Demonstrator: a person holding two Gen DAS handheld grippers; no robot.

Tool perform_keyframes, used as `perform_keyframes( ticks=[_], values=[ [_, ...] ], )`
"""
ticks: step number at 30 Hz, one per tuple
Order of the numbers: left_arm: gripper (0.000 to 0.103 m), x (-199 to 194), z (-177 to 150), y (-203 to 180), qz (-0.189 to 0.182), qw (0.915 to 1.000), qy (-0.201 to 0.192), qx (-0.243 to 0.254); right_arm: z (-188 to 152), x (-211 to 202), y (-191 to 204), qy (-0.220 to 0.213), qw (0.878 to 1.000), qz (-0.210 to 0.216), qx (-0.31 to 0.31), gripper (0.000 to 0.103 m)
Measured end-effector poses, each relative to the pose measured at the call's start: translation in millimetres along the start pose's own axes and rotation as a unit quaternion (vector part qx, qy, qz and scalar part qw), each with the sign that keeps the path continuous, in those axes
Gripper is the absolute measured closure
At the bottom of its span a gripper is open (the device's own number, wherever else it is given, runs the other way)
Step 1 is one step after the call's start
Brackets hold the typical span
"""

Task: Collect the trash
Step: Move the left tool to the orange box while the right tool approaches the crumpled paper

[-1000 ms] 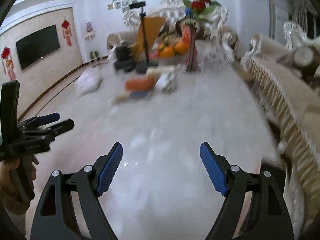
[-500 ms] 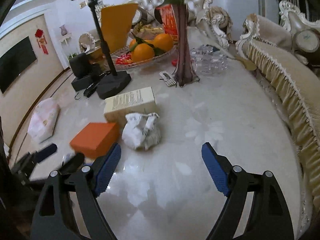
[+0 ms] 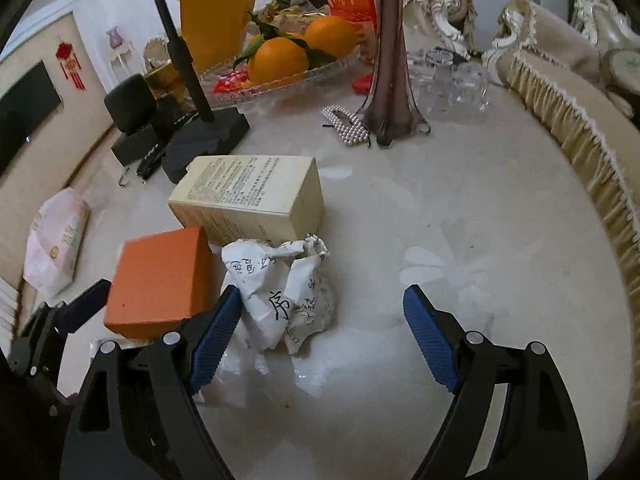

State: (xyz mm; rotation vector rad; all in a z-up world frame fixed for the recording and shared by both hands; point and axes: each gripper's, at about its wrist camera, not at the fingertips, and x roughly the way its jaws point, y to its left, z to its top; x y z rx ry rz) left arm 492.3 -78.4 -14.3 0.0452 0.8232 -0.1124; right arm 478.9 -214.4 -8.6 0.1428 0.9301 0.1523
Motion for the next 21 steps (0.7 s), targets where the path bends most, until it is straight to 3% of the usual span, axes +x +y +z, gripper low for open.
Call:
perform_keyframes(
  ticks=[4,10,15,21],
  values=[
    [0.011,-1.5,0.6,-0.7,-0.015,0.9999,-0.006,-0.005,2.5,1.6,-4.5,0.004,1.000,0.011,0.013,0.024],
    [0.011,9.6,0.9,-1.2,0.019,0.9996,0.017,-0.007,5.9,9.0,0.7,0.004,0.999,-0.041,-0.032,0.024],
    [0.011,20.8,4.5,-2.5,0.027,0.9989,0.037,-0.014,7.5,6.6,-9.9,-0.003,0.996,-0.069,-0.049,0.024],
    [0.011,29.7,9.1,-3.8,0.029,0.9977,0.046,-0.039,9.0,1.2,-39.1,-0.001,0.998,-0.049,-0.025,0.024]
  ],
)
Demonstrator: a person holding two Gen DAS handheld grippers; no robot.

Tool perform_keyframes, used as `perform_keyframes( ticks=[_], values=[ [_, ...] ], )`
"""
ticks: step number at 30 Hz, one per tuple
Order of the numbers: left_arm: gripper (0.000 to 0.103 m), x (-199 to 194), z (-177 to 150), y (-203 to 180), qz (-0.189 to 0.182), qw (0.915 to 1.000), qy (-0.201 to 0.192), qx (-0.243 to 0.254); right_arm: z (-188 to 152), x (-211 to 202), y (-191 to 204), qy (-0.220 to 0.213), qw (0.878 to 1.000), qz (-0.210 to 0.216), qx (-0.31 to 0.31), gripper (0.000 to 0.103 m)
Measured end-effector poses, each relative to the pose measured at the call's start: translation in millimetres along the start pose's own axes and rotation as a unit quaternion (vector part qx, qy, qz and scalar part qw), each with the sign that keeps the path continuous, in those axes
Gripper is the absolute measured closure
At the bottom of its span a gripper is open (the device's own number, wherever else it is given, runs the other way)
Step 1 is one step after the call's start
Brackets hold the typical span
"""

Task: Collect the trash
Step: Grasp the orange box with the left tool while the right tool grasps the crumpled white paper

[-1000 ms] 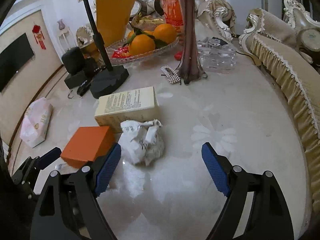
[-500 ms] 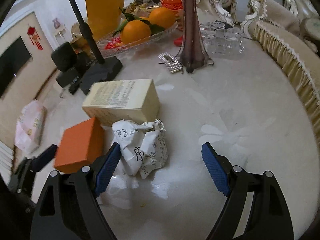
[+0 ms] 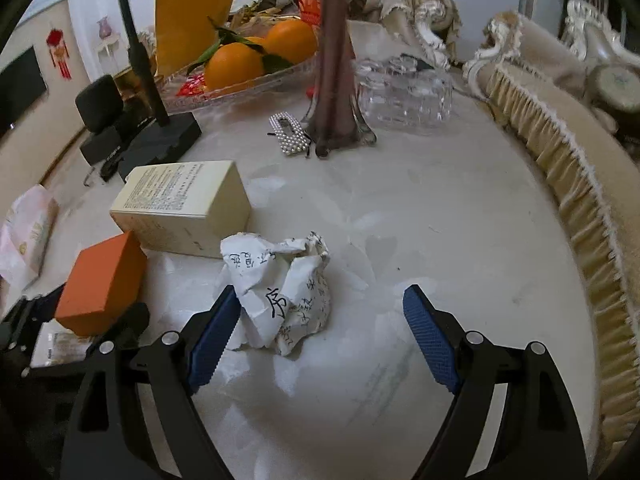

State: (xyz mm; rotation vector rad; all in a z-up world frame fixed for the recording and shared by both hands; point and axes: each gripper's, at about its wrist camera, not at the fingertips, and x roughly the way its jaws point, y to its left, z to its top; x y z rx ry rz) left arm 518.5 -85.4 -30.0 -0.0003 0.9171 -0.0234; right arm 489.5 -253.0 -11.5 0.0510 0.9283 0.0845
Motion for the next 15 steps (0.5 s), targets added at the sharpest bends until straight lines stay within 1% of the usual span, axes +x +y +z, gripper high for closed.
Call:
perform_keyframes(
  ticks=[2,3,5,6,7,8,9,11,12,13,15],
  values=[
    [0.011,7.6,1.9,2.4,0.018,0.9996,0.018,-0.012,-0.5,1.1,-0.8,0.002,1.000,-0.001,-0.009,0.024],
    [0.011,8.4,2.6,4.0,0.021,0.9994,0.019,-0.018,-1.4,1.9,-0.2,0.001,1.000,-0.004,-0.017,0.025],
    [0.011,7.3,3.3,10.1,0.016,0.9991,0.014,-0.036,-3.1,3.3,1.7,0.002,1.000,-0.003,-0.022,0.027],
    [0.011,6.0,2.9,13.7,0.008,0.9990,0.010,-0.043,-3.8,4.9,2.6,0.006,1.000,0.002,-0.020,0.040],
    [0.012,5.4,2.8,17.4,0.003,0.9987,0.008,-0.051,-4.2,4.9,3.3,0.005,1.000,0.011,-0.018,0.051],
    [0.025,4.6,2.5,18.9,0.009,0.9989,0.007,-0.045,-4.3,2.7,5.0,0.002,1.000,0.020,-0.014,0.064],
    [0.027,4.1,2.2,18.9,0.026,0.9992,0.006,-0.031,-4.2,-0.4,7.1,-0.002,1.000,0.009,-0.012,0.067],
    [0.027,2.9,0.8,24.2,0.013,0.9996,0.008,-0.025,-4.8,-5.3,8.1,-0.008,1.000,0.019,-0.007,0.069],
    [0.027,1.7,1.1,27.3,0.012,0.9996,0.008,-0.025,-5.4,-7.5,7.9,-0.009,1.000,0.023,-0.002,0.069],
    [0.027,-0.1,0.5,31.4,0.012,0.9995,0.007,-0.027,-5.9,-8.9,6.9,-0.008,1.000,0.030,0.005,0.070],
    [0.027,-5.6,-0.2,40.3,0.001,0.9994,-0.004,-0.033,-6.8,-10.7,6.2,-0.004,0.999,0.047,0.015,0.071]
  ],
)
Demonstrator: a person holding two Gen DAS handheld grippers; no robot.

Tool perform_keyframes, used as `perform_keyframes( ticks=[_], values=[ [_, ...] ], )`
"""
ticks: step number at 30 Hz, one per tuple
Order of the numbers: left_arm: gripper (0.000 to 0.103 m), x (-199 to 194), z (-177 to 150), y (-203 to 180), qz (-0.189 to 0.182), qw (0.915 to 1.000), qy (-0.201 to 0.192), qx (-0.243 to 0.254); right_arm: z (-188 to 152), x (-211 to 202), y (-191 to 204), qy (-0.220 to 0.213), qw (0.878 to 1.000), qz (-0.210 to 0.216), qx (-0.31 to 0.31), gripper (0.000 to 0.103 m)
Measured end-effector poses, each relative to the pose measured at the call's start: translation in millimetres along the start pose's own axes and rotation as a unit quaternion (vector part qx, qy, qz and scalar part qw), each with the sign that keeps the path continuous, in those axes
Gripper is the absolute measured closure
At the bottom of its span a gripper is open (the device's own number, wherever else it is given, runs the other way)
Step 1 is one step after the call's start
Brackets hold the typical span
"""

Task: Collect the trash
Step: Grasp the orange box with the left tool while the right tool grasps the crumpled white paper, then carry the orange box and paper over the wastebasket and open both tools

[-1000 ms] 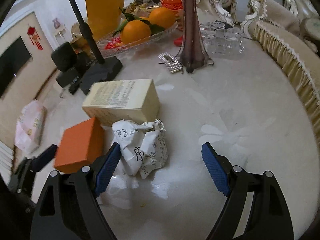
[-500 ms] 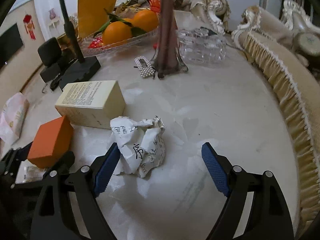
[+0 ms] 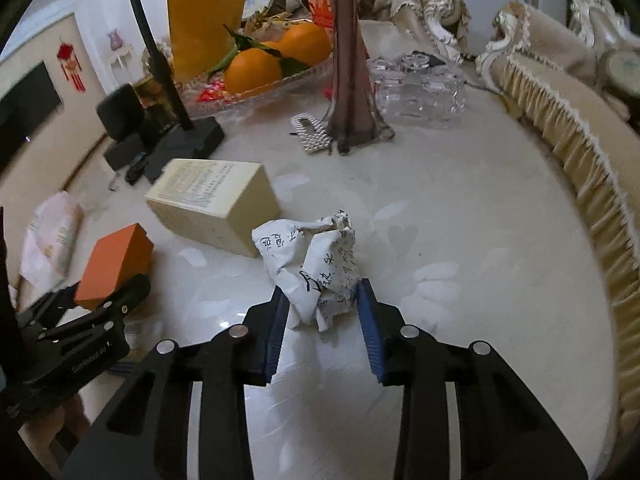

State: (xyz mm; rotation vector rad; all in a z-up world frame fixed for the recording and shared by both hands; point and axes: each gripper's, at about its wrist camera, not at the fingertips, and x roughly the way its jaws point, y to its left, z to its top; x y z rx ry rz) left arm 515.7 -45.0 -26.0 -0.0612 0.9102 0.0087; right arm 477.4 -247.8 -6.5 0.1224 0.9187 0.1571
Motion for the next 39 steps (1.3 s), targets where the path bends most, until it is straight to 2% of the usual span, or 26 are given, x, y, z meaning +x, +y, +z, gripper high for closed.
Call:
perform_keyframes(
  ticks=[5,8,11,14,18,21,27,29,33,35,38,39],
  values=[
    [0.027,-32.6,-1.8,11.9,0.001,0.9991,-0.039,0.012,-6.5,-18.3,4.9,-0.013,1.000,0.016,0.009,0.071],
    [0.027,-71.1,-11.0,16.7,0.005,0.9966,-0.074,0.035,-13.0,-37.3,10.7,-0.026,0.999,0.025,0.008,0.071],
    [0.027,-105.3,-24.7,20.7,0.005,0.9940,-0.098,0.047,-30.8,-64.4,16.6,-0.043,0.998,0.042,0.002,0.071],
    [0.027,-146.7,-50.3,22.2,0.013,0.9901,-0.122,0.067,-62.2,-97.0,22.6,-0.062,0.996,0.060,-0.010,0.071],
    [0.027,-200.8,-104.5,24.7,0.006,0.9865,-0.140,0.085,-114.2,-142.2,29.9,-0.083,0.993,0.081,-0.031,0.071],
    [0.027,-234.3,-149.6,27.0,-0.002,0.9858,-0.140,0.093,-166.7,-183.0,31.9,-0.091,0.990,0.101,-0.040,0.071],
    [0.027,-301.5,-254.2,27.5,-0.045,0.9823,-0.138,0.119,-261.0,-253.4,35.1,-0.090,0.985,0.125,-0.082,0.071],
    [0.027,-321.7,-297.2,26.4,-0.055,0.9810,-0.130,0.133,-289.6,-271.1,33.6,-0.081,0.983,0.138,-0.086,0.071],
    [0.027,-333.0,-367.5,25.9,-0.099,0.9832,-0.078,0.132,-343.6,-282.6,30.0,-0.023,0.981,0.173,-0.080,0.071],
    [0.027,-325.1,-400.4,19.2,-0.103,0.9836,-0.039,0.143,-371.0,-277.3,28.9,0.014,0.983,0.167,-0.078,0.071],
    [0.027,-291.6,-444.2,6.3,-0.132,0.9762,0.030,0.170,-397.6,-250.2,23.9,0.067,0.983,0.161,-0.064,0.071],
    [0.027,-280.3,-449.7,2.8,-0.136,0.9737,0.041,0.178,-406.0,-229.8,20.8,0.091,0.983,0.144,-0.060,0.071]
  ],
)
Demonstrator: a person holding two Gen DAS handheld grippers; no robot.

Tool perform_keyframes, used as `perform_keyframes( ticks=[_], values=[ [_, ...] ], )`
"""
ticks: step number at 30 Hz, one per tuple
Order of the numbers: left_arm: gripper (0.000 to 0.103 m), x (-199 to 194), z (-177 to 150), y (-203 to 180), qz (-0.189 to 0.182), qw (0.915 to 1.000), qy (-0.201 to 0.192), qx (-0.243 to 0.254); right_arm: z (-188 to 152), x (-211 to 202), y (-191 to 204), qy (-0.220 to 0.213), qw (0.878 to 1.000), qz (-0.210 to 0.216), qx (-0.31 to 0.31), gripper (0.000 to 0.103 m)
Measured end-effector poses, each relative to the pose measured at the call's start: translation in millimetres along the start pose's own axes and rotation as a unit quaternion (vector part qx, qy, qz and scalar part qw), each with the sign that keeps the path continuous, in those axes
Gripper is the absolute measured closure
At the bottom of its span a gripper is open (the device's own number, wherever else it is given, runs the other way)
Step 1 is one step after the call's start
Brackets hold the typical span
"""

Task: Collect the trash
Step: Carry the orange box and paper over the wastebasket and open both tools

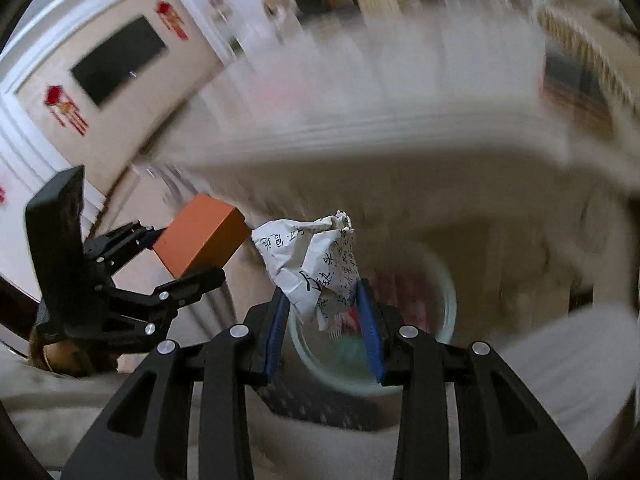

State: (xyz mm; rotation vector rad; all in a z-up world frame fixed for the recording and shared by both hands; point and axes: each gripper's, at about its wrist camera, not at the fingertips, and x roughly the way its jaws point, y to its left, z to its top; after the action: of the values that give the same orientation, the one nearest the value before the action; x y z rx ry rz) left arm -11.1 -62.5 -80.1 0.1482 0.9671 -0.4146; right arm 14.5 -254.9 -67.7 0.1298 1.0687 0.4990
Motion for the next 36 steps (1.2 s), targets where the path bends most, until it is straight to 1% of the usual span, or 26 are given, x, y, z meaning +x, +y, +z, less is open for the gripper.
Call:
perform_keyframes(
  ticks=[2,3,5,6,7,8,9,10,11,12,13,14,16,19,22,24,26,27,29,32,33,34,36],
  values=[
    [0.027,35.6,-9.8,-3.5,-0.007,0.9993,0.031,0.018,-4.2,29.7,-11.1,0.035,0.999,-0.037,0.004,0.071],
    [0.027,47.4,-12.3,-3.6,-0.009,0.9990,0.038,0.023,-4.5,45.1,-16.9,0.051,0.997,-0.050,0.006,0.071],
    [0.027,75.4,-19.7,-4.2,-0.019,0.9973,0.060,0.037,-5.0,77.6,-28.0,0.083,0.995,-0.054,0.017,0.071],
    [0.027,84.9,-21.1,-3.3,-0.024,0.9970,0.063,0.038,-3.7,89.7,-31.8,0.092,0.994,-0.058,0.023,0.071],
    [0.027,91.2,-23.5,-2.5,-0.030,0.9965,0.068,0.039,-2.8,97.9,-32.7,0.097,0.993,-0.059,0.025,0.071],
    [0.026,99.4,-25.8,-1.9,-0.033,0.9959,0.075,0.039,-10.0,101.2,-33.6,0.101,0.993,-0.059,0.025,0.070],
    [0.026,104.1,-23.7,-1.3,-0.031,0.9958,0.077,0.039,-7.4,108.3,-35.3,0.104,0.992,-0.064,0.028,0.070],
    [0.026,106.8,-23.7,-2.1,-0.030,0.9958,0.076,0.042,-7.0,111.4,-35.3,0.104,0.992,-0.065,0.029,0.070],
    [0.025,108.6,-24.1,-2.4,-0.023,0.9959,0.072,0.049,-7.7,114.6,-35.1,0.106,0.992,-0.062,0.029,0.067],
    [0.017,109.8,-22.8,-3.5,-0.016,0.9960,0.069,0.055,-9.4,117.3,-35.1,0.109,0.992,-0.059,0.029,0.055],
    [0.012,109.8,-23.7,-4.9,-0.006,0.9960,0.063,0.062,-12.3,117.1,-35.7,0.109,0.991,-0.065,0.029,0.045],
    [0.010,109.1,-24.0,-6.0,0.005,0.9961,0.058,0.067,-14.2,117.1,-35.4,0.108,0.991,-0.071,0.028,0.033],
    [0.010,108.9,-22.3,-3.5,0.008,0.9965,0.053,0.064,-12.9,115.2,-34.0,0.104,0.992,-0.070,0.027,0.033],
    [0.010,100.1,-20.2,4.3,-0.008,0.9978,0.049,0.045,-16.7,103.7,-38.8,0.102,0.992,-0.067,0.032,0.033],
    [0.010,79.6,-14.7,10.2,-0.015,0.9983,0.034,0.045,-15.9,87.3,-32.9,0.096,0.993,-0.062,0.033,0.033],
    [0.010,54.4,-9.1,15.3,-0.034,0.9981,0.015,0.049,-14.5,70.4,-25.2,0.084,0.995,-0.055,0.019,0.033],
    [0.010,29.8,-0.2,18.2,-0.045,0.9971,-0.005,0.061,-4.2,43.5,-16.6,0.057,0.998,-0.035,-0.001,0.033],
    [0.010,12.3,7.1,21.4,-0.050,0.9960,-0.022,0.071,4.7,26.7,-11.4,0.037,0.999,-0.018,-0.010,0.033],
    [0.010,-12.9,23.6,25.7,-0.054,0.9935,-0.055,0.084,23.1,3.6,-6.9,0.005,1.000,0.000,-0.027,0.033],
    [0.010,-40.3,59.6,42.0,-0.041,0.9890,-0.101,0.100,59.1,-25.9,-7.2,-0.051,0.996,-0.004,-0.068,0.033],
    [0.010,-47.6,77.8,52.8,-0.034,0.9863,-0.120,0.108,74.6,-32.7,-9.3,-0.067,0.994,-0.011,-0.080,0.033],
    [0.010,-49.9,92.3,60.5,-0.026,0.9841,-0.133,0.115,93.6,-38.4,-11.2,-0.085,0.992,-0.019,-0.096,0.033],
    [0.010,-48.3,131.7,83.0,-0.004,0.9784,-0.160,0.131,128.1,-43.8,-16.5,-0.109,0.987,-0.025,-0.119,0.033]
  ],
)
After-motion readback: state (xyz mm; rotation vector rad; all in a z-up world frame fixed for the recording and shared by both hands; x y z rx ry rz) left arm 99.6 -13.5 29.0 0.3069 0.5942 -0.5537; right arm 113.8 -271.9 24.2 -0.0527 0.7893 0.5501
